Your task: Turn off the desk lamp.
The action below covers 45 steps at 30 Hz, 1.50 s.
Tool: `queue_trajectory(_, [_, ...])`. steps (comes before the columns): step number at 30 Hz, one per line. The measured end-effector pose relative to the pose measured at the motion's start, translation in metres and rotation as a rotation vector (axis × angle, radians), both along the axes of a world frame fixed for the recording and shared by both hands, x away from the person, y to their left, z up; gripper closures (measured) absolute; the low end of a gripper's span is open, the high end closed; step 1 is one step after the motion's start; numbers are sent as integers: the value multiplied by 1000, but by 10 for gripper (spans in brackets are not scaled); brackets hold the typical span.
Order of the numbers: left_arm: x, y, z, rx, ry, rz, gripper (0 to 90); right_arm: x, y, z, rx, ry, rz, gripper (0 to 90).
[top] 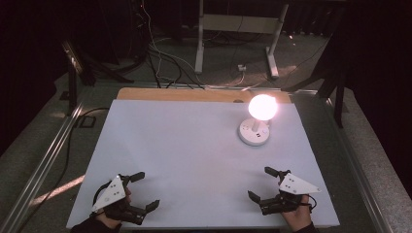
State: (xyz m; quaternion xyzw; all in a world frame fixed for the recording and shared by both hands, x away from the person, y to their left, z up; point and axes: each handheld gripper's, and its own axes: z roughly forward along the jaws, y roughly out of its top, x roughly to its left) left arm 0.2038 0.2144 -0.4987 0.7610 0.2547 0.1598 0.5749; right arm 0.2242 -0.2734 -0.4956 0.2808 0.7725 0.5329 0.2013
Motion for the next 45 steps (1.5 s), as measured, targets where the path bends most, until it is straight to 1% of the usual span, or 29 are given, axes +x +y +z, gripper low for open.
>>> queue_trajectory(1, [0,0,0,-2,1,0,5,0,1,-1,-19,-4,-6,0])
queue_trajectory(4, [0,0,0,-4,-1,2,5,1,1,-2,-32,-3,-8,0])
queue_trajectory(9, [0,1,0,-6,-3,2,5,1,2,-2,-29,8,-6,0])
queue_trajectory(13, [0,1,0,-11,-4,2,5,1,2,-2,-28,5,-5,0])
queue_trajectory(16, [0,1,0,-7,-8,2,5,1,2,-2,-33,7,-1,0])
queue_trajectory(18, [0,1,0,-12,-6,1,5,1,3,-1,-41,7,-2,0])
queue_trajectory(19, [0,1,0,-11,-6,1,5,0,4,-1,-35,9,4,0])
queue_trajectory(21, [0,0,0,-8,-7,0,5,0,4,-1,-46,16,3,0])
queue_trajectory(23, [0,0,0,-8,-8,0,5,0,5,-1,-45,17,4,0])
queue_trajectory(25, [0,0,0,-9,-7,4,5,0,5,0,-41,28,-2,0])
queue_trajectory(28, [-1,1,0,-4,-10,8,5,-2,6,1,-37,33,-9,0])
queue_trajectory(29, [-1,1,0,-7,-10,9,5,-3,8,4,-17,45,-1,0])
queue_trajectory(32, [-1,1,0,-6,-10,11,5,-4,10,8,-13,48,-9,0])
queue_trajectory(34, [-1,0,0,-4,-10,10,5,-5,12,12,-23,50,-15,0])
queue_trajectory(35, [-1,0,0,-4,-9,10,5,-6,13,14,-19,57,-14,0])
queue_trajectory(37, [-1,0,0,-6,-8,11,5,-7,15,18,-32,77,-16,0])
queue_trajectory(38, [-1,0,0,-5,-8,11,5,-7,16,22,-34,76,-14,0])
queue_trajectory(40, [-1,1,1,-8,-7,11,5,-7,16,25,-33,75,-17,0])
queue_trajectory(41, [-1,1,1,-9,-7,12,5,-6,17,30,-23,71,-17,0])
queue_trajectory(45, [-1,1,1,-7,-9,9,5,-3,17,36,-17,69,-26,0])
